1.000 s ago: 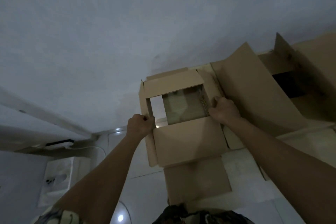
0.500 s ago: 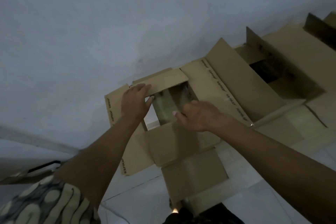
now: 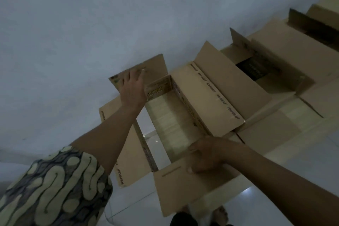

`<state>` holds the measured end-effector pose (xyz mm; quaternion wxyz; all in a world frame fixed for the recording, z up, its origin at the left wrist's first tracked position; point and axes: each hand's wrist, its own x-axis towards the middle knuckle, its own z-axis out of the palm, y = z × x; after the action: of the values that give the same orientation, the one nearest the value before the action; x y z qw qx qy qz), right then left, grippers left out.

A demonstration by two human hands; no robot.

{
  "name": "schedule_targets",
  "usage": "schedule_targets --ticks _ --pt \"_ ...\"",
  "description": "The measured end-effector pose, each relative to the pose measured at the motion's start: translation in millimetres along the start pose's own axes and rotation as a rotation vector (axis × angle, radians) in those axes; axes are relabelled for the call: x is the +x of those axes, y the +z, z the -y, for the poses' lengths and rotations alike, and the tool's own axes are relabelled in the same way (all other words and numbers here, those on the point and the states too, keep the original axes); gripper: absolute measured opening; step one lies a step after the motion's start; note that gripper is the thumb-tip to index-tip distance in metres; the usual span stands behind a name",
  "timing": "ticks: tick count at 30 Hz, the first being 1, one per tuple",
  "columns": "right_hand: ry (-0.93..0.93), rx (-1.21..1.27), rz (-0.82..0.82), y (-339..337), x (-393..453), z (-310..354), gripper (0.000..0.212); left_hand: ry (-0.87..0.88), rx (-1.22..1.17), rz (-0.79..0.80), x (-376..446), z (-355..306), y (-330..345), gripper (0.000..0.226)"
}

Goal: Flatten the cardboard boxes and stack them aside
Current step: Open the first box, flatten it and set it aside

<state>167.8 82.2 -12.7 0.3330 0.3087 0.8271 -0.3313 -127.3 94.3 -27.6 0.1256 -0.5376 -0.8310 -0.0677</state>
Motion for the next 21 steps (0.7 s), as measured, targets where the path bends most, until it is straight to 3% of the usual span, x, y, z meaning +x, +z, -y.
schedule_targets --ticks 4,7,10,11,16,21 --pt "-0.106 -0.134 -0.169 22 16 -14 0.080 -0.017 0.000 0.152 13 7 31 0.079" --pt "-0.183 -0.268 -0.341 35 26 -26 0.069 -0.034 0.008 0.319 25 17 54 0.069" --pt "-0.227 -0.309 -0.489 45 35 -34 0.065 0.027 -0.083 0.240 32 25 73 0.024" --pt "-0.244 -0.306 -0.532 48 38 -36 0.064 0.019 -0.132 0.213 32 26 77 0.020" --pt "-0.312 -0.315 -0.742 57 49 -40 0.049 0.022 -0.249 0.172 27 30 79 0.028" --pt "-0.332 -0.326 -0.817 63 49 -41 0.039 0.028 -0.266 0.282 27 37 69 0.027"
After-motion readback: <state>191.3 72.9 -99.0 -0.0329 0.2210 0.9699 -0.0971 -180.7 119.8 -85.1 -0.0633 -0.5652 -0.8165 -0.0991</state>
